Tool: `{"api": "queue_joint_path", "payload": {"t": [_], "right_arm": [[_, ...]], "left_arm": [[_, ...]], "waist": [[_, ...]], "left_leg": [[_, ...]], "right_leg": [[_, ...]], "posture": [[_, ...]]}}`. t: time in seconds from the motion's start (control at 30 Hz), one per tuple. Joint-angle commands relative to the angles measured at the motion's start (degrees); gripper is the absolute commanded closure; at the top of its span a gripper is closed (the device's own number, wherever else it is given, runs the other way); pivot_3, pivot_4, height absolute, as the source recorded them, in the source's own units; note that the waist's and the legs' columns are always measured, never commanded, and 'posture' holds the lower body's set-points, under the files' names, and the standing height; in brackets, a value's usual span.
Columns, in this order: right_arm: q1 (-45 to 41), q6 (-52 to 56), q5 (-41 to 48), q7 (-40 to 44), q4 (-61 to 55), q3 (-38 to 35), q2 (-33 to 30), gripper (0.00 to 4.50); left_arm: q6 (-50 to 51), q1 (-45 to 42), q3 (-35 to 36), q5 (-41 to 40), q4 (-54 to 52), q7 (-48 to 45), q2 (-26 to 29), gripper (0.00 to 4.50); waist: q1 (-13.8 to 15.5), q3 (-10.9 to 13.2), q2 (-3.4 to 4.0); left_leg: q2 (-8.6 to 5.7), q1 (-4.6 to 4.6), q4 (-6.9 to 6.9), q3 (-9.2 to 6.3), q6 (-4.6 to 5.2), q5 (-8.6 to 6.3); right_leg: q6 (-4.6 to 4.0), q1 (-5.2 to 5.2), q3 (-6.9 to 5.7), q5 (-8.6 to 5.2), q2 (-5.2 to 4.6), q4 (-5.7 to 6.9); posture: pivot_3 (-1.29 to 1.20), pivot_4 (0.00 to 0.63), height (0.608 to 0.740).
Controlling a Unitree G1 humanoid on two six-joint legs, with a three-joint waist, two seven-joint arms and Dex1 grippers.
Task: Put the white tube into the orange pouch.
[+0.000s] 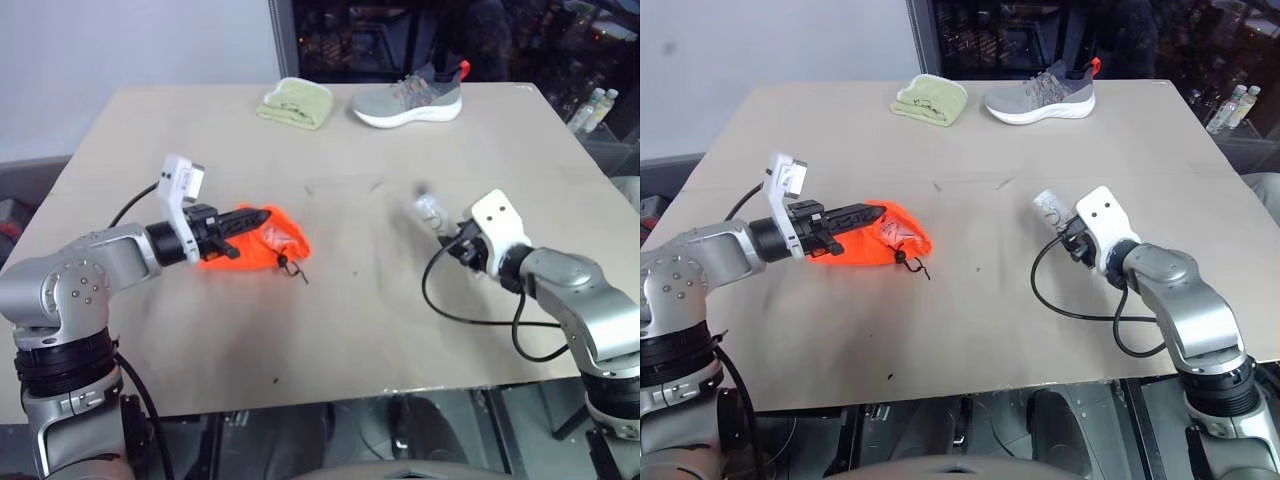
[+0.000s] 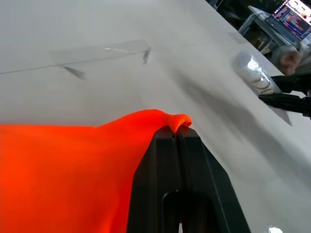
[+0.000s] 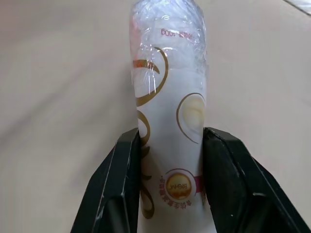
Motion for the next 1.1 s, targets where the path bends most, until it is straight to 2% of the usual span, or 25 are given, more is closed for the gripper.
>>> {"api": "queue_joint_path", "payload": {"t": [0.03,0.27,0.37,0.73,0.87,1.1], "right_arm": [[-1.1,-1.0,0.9,0.6,-3.2,1.1,0.3,2.63],[-4.0,-3.5,7.4,7.3,-9.4,6.7,2.9,2.63],[-8.8,-6.1,7.7,11.2,-5.1,13.6,4.8,2.63],[-20.1,-17.7,2.4,17.2,15.7,22.1,11.7,2.63],[-21.8,-18.9,2.9,21.1,16.1,23.1,11.9,2.63],[-22.6,-18.6,6.1,28.0,14.1,20.8,9.2,2.63]], "left_arm": [[-1.4,-0.6,0.2,-1.3,-1.7,0.4,0.9,4.5],[-0.5,-0.9,0.3,-3.1,-2.4,1.4,0.9,4.5],[-0.1,-0.6,-0.1,-4.5,-3.5,0.5,2.2,4.5],[-0.6,0.7,-1.3,-7.2,-5.9,-0.3,5.4,4.5],[-0.3,2.6,-0.8,-7.5,-7.8,1.6,5.3,4.5],[-0.4,3.0,-0.5,-8.2,-7.1,3.8,5.4,4.5]], "waist": [[-0.1,0.0,0.0],[-0.4,0.0,0.03],[-0.4,0.0,0.01],[-0.5,0.0,0.01],[-0.2,0.0,0.02],[-0.3,0.1,0.03]], "left_leg": [[0.0,0.0,0.0,-0.01,0.0,0.0],[0.07,0.04,-0.05,-0.15,0.0,0.0],[0.05,0.04,-0.03,-0.24,0.0,0.0],[-0.02,0.03,-0.03,-0.3,-0.04,0.02],[0.01,0.03,-0.14,-0.34,-0.23,0.12],[-0.05,0.02,-0.14,-0.47,-0.07,0.03]], "right_leg": [[0.0,0.0,0.0,0.0,0.0,0.0],[0.01,-0.03,0.03,0.0,0.05,0.02],[0.01,-0.02,0.0,0.0,0.04,0.01],[-0.01,-0.04,-0.04,0.01,0.06,0.02],[-0.01,-0.05,-0.05,0.01,0.06,0.02],[-0.01,-0.03,-0.11,0.01,0.04,0.02]], "posture": [[0.0,0.15,0.74],[0.0,0.15,0.74],[0.0,0.15,0.74],[0.0,0.15,0.74],[0.0,0.15,0.74],[0.0,0.15,0.74]]}}
